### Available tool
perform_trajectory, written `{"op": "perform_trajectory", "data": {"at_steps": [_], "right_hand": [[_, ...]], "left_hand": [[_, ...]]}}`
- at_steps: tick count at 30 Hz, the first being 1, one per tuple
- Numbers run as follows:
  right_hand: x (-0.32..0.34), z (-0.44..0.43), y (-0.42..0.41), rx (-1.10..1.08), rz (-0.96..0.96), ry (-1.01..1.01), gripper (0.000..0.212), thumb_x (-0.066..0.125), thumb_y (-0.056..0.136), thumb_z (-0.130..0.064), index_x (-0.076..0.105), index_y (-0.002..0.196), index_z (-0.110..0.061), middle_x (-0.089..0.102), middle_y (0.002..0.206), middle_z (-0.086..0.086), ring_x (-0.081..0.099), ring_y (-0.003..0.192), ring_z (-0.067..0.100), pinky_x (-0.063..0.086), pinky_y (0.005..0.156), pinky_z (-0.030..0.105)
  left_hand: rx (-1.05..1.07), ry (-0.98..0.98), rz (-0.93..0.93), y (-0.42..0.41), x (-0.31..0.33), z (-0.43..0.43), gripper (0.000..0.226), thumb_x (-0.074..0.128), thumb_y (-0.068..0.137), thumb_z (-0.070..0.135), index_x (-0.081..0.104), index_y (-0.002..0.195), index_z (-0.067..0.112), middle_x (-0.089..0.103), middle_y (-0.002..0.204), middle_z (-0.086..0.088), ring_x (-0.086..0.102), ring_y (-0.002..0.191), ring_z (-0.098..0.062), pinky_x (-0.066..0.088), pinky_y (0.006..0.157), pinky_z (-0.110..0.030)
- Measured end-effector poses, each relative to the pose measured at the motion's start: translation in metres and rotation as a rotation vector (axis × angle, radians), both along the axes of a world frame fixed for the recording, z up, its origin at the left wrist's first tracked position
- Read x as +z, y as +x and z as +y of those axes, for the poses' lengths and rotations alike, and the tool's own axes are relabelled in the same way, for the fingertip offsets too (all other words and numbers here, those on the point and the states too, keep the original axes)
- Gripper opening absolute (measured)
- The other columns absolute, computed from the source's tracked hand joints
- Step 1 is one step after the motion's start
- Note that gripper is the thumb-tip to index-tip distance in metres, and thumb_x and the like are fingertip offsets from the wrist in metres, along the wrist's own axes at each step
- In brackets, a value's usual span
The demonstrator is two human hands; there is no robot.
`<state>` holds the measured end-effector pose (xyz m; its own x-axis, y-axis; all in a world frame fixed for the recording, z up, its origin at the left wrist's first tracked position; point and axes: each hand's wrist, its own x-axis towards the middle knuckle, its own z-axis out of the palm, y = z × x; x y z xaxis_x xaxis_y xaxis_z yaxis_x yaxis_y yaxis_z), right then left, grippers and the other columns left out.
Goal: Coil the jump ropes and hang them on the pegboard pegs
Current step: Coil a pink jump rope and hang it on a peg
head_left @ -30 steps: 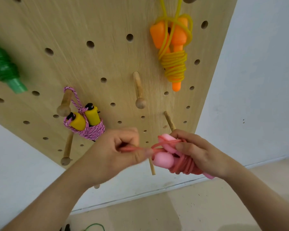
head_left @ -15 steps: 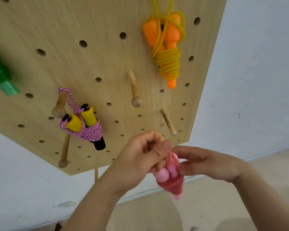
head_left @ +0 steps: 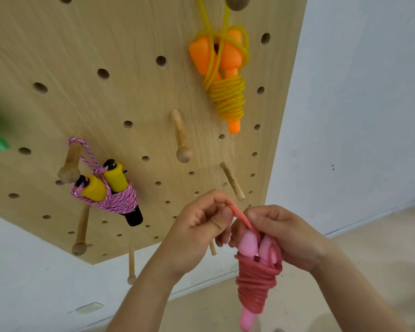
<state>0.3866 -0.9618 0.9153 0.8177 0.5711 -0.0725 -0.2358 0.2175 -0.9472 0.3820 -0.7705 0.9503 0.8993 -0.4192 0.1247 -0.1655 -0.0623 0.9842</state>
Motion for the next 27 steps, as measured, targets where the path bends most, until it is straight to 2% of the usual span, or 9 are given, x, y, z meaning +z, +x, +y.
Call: {"op": "perform_trajectory", "data": {"at_steps": [2,4,7,10,13,15,18,22,27], "right_hand": [[-0.003,0.0,0.001,-0.145,-0.096,-0.144,0.038,0.065,0.086,-0.044,0.07,0.084,-0.007,0.066,0.081,0.021,0.059,0.072,0.032,0.048,0.063,0.034],[-0.005,0.0,0.002,-0.274,-0.163,-0.218,0.028,0.066,0.089,-0.034,0.071,0.083,-0.008,0.062,0.078,0.027,0.056,0.065,0.032,0.046,0.057,0.029],[-0.01,-0.004,-0.001,-0.379,-0.232,-0.269,0.022,0.065,0.086,-0.029,0.071,0.081,-0.009,0.064,0.081,0.02,0.059,0.071,0.039,0.049,0.066,0.034],[-0.02,-0.01,-0.001,-0.414,-0.25,-0.409,0.017,0.061,0.092,-0.026,0.07,0.083,-0.015,0.07,0.078,0.003,0.064,0.072,0.02,0.049,0.07,0.029],[-0.037,-0.009,0.002,-0.516,-0.287,-0.526,0.017,0.059,0.095,-0.016,0.067,0.081,-0.019,0.068,0.073,-0.006,0.061,0.068,0.007,0.047,0.066,0.021],[-0.047,-0.005,0.007,-0.602,-0.29,-0.532,0.019,0.058,0.095,-0.014,0.066,0.08,-0.024,0.067,0.073,-0.007,0.062,0.07,0.009,0.049,0.064,0.021],[-0.055,-0.001,0.019,-0.678,-0.286,-0.507,0.021,0.057,0.096,-0.015,0.064,0.08,-0.026,0.065,0.067,-0.009,0.06,0.065,0.005,0.047,0.06,0.016],[-0.063,0.002,0.042,-0.642,-0.26,-0.513,0.021,0.055,0.097,-0.013,0.063,0.08,-0.023,0.065,0.067,-0.014,0.058,0.063,-0.001,0.044,0.061,0.011],[-0.064,-0.002,0.07,-0.59,-0.21,-0.53,0.019,0.055,0.096,-0.013,0.067,0.082,-0.016,0.062,0.066,-0.01,0.055,0.056,-0.004,0.043,0.058,0.012]], "left_hand": [[-0.005,-0.072,0.096,-0.002,-0.005,-0.005,0.014,0.055,0.092,0.027,0.06,0.086,0.015,0.061,0.072,-0.009,0.059,0.067,-0.021,0.048,0.063,-0.029],[0.088,-0.039,0.07,-0.001,-0.01,-0.012,0.014,0.061,0.089,0.024,0.058,0.086,0.012,0.065,0.077,-0.015,0.064,0.075,-0.022,0.051,0.068,-0.03],[0.232,-0.021,0.103,0.003,-0.016,-0.018,0.014,0.066,0.088,0.01,0.055,0.097,0.012,0.072,0.075,-0.011,0.07,0.079,-0.021,0.052,0.074,-0.038],[0.228,-0.031,0.221,0.012,-0.023,-0.02,0.015,0.066,0.087,0.009,0.06,0.1,0.011,0.073,0.074,-0.01,0.071,0.08,-0.02,0.05,0.078,-0.034],[0.232,0.071,0.2,0.024,-0.036,-0.023,0.005,0.066,0.087,0.007,0.067,0.091,0.01,0.07,0.07,-0.007,0.067,0.07,-0.015,0.051,0.075,-0.026],[0.235,0.133,0.142,0.033,-0.041,-0.025,0.008,0.064,0.088,0.007,0.068,0.09,0.014,0.071,0.076,-0.006,0.068,0.074,-0.015,0.053,0.076,-0.024],[0.248,0.303,-0.042,0.048,-0.043,-0.026,0.011,0.062,0.09,0.009,0.067,0.091,0.019,0.073,0.081,0.003,0.069,0.079,-0.003,0.05,0.073,-0.015],[0.358,0.488,-0.371,0.064,-0.053,-0.027,0.006,0.066,0.088,0.018,0.066,0.089,0.023,0.071,0.078,0.013,0.066,0.075,0.002,0.053,0.068,-0.025],[0.422,0.559,-0.535,0.085,-0.063,-0.029,0.003,0.064,0.09,0.023,0.064,0.09,0.02,0.072,0.077,0.013,0.067,0.07,0.0,0.054,0.062,-0.032]]}}
